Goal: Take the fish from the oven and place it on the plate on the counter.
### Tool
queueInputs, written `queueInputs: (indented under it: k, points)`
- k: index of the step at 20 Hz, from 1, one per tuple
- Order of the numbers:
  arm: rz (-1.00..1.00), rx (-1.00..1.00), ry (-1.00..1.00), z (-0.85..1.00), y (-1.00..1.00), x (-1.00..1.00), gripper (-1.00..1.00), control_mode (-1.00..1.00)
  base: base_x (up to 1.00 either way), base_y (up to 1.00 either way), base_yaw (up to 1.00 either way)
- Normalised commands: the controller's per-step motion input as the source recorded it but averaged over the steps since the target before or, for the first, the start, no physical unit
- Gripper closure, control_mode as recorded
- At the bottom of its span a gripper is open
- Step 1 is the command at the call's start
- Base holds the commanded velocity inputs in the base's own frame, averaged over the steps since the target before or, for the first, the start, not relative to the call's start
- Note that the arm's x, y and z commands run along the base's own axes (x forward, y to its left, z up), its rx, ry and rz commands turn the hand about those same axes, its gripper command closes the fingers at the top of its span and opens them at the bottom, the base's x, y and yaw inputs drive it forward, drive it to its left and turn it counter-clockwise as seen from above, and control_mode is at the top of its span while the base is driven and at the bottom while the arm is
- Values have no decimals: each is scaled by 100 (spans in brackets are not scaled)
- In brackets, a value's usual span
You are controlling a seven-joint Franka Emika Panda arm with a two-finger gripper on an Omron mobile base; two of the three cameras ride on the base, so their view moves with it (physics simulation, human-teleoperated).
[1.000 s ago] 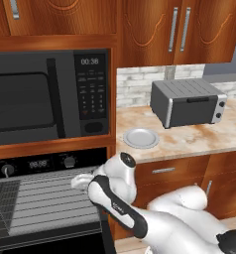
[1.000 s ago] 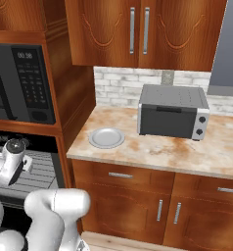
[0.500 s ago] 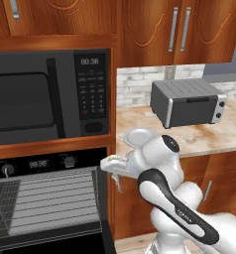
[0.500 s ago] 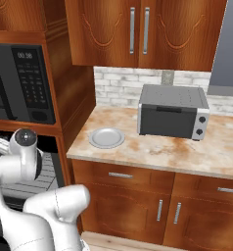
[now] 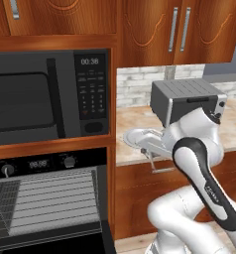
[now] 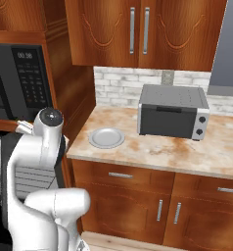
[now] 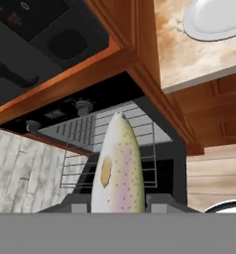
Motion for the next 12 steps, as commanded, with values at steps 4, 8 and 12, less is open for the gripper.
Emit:
queueInputs:
  k: [4,8,12]
  points:
    - [-9,-13,1,5,-72,5,100,-100,0,0,0]
    - [-2,-33,11,1,-37,9,100,-100,0,0,0]
    - [0,-41,18,0,-26,35,100,-100,0,0,0]
